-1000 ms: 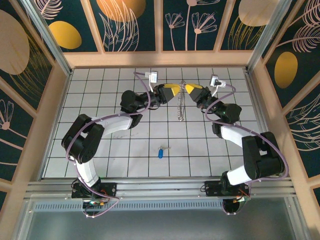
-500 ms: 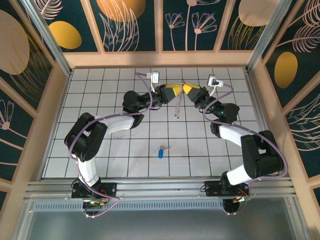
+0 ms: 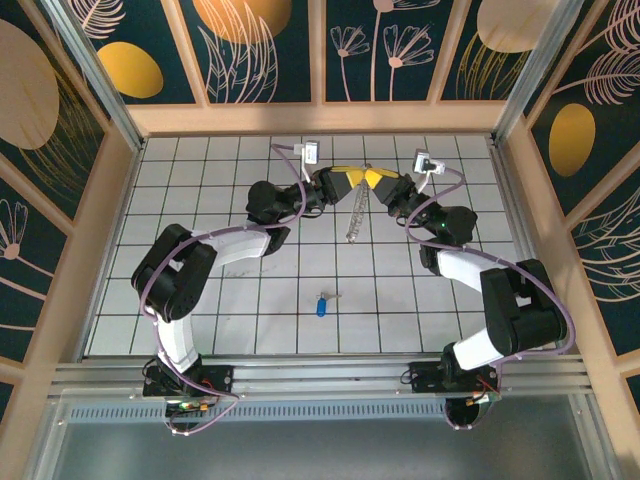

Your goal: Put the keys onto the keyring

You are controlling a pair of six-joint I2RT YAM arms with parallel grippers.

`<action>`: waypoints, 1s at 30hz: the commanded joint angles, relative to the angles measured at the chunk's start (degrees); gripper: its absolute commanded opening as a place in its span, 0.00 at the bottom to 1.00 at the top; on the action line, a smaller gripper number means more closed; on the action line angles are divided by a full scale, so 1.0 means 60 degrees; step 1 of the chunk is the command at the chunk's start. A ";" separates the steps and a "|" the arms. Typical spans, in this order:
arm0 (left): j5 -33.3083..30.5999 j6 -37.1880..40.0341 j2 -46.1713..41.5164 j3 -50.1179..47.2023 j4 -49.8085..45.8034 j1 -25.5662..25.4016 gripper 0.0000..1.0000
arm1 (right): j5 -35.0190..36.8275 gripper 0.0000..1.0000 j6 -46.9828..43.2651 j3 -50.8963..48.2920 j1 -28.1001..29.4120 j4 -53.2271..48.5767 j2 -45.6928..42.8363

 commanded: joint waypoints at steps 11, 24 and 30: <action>-0.0043 -0.0024 0.0031 0.0021 0.0685 -0.0075 0.14 | 0.0230 0.00 0.0034 0.0364 0.0070 0.1270 0.0052; 0.0039 0.0019 0.0023 -0.0030 0.0652 -0.0063 0.00 | 0.0201 0.00 0.0100 0.0466 0.0072 0.1272 0.0155; 0.0278 0.1075 -0.0285 0.0069 -0.0488 -0.0061 0.00 | 0.0137 0.22 0.0310 0.0450 -0.0152 0.1065 0.0044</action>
